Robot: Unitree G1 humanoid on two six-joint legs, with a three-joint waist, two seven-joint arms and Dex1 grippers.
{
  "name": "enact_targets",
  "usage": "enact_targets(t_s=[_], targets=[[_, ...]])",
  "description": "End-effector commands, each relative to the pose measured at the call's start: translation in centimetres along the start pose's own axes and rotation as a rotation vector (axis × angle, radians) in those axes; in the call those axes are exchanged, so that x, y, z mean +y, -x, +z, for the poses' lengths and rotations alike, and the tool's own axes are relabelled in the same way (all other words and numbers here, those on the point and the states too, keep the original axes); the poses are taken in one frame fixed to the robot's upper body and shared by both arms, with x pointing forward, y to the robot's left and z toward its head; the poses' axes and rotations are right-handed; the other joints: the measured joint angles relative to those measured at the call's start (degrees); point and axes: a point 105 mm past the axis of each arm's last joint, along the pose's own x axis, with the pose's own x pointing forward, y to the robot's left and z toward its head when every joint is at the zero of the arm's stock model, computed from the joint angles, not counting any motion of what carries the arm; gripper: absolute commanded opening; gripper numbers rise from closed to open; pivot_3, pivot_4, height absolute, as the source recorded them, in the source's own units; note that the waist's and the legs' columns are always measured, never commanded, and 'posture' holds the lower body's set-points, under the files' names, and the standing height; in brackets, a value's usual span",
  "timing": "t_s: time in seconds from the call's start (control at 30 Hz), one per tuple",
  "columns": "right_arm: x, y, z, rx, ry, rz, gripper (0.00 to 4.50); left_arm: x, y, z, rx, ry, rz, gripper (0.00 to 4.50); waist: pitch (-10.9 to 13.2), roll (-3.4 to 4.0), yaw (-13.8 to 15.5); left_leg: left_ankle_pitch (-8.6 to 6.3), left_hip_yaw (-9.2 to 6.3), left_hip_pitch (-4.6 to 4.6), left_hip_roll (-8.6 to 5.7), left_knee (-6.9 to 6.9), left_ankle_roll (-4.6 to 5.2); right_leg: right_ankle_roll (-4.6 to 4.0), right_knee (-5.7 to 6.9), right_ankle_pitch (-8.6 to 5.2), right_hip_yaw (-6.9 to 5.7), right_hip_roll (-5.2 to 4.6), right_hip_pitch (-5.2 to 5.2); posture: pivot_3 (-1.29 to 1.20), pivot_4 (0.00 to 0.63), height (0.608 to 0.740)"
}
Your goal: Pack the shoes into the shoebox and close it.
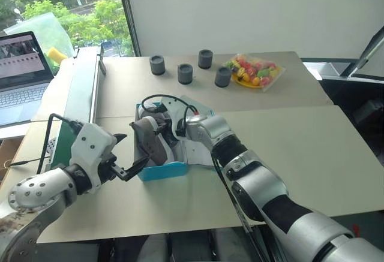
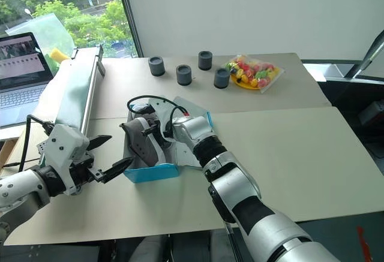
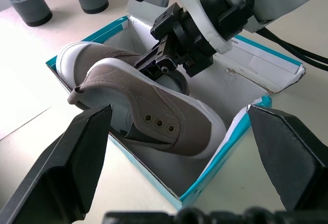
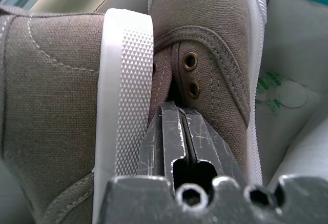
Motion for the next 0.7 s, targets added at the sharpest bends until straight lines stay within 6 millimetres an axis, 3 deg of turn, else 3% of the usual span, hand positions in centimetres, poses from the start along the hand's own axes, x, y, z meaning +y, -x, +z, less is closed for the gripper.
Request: enact_targets(t_s=[0.03, 0.17, 0.4, 0.53, 0.7], targets=[[7.0, -1.4, 3.0, -0.065, 0.071, 0.148, 0.05, -0.1, 0.4, 0.8, -0.029, -0.027, 0.015, 4.5, 0.02, 0.03, -0.01, 0.0, -0.01, 0.11, 0.01, 0.0, 0.0, -0.01, -0.03, -0.01, -0.03, 0.02, 0.14, 0.0, 0.15, 0.74], [6.1, 1.2, 7.7, -0.203, 0.078, 0.167, 0.05, -0.3, 0.5, 0.6, -0.025, -0.018, 0.018, 4.5, 0.08, 0.05, 0.04, 0.0, -0.02, -0.02, 0.01, 0.0, 0.0, -0.01, -0.07, -0.02, -0.04, 0.05, 0.04, 0.0, 0.15, 0.74], [7.2, 3.6, 12.6, -0.339, 0.043, 0.231, 0.05, 0.0, 0.5, 0.8, -0.03, -0.022, 0.025, 4.5, 0.1, 0.05, 0.01, 0.0, -0.08, -0.87, 0.02, -0.07, -0.04, -0.03, 0.11, 0.01, 0.01, 0.01, -0.97, 0.0, 0.15, 0.74], [7.9, 2.6, 12.2, -0.336, 0.062, 0.232, 0.05, 0.1, 0.5, 1.0, -0.033, -0.027, 0.029, 4.5, 0.12, 0.08, 0.08, 0.0, -0.08, -0.78, -0.01, -0.03, -0.04, -0.03, 0.03, 0.01, -0.02, -0.03, -0.8, 0.0, 0.15, 0.74], [7.8, -0.7, 8.1, -0.242, 0.105, 0.201, 0.05, 0.1, 0.7, 1.1, -0.036, -0.026, 0.043, 4.5, 0.12, 0.07, 0.02, 0.01, 0.02, -0.68, -0.02, -0.01, -0.04, -0.04, 0.02, 0.01, -0.05, -0.01, -0.68, 0.0, 0.15, 0.74]])
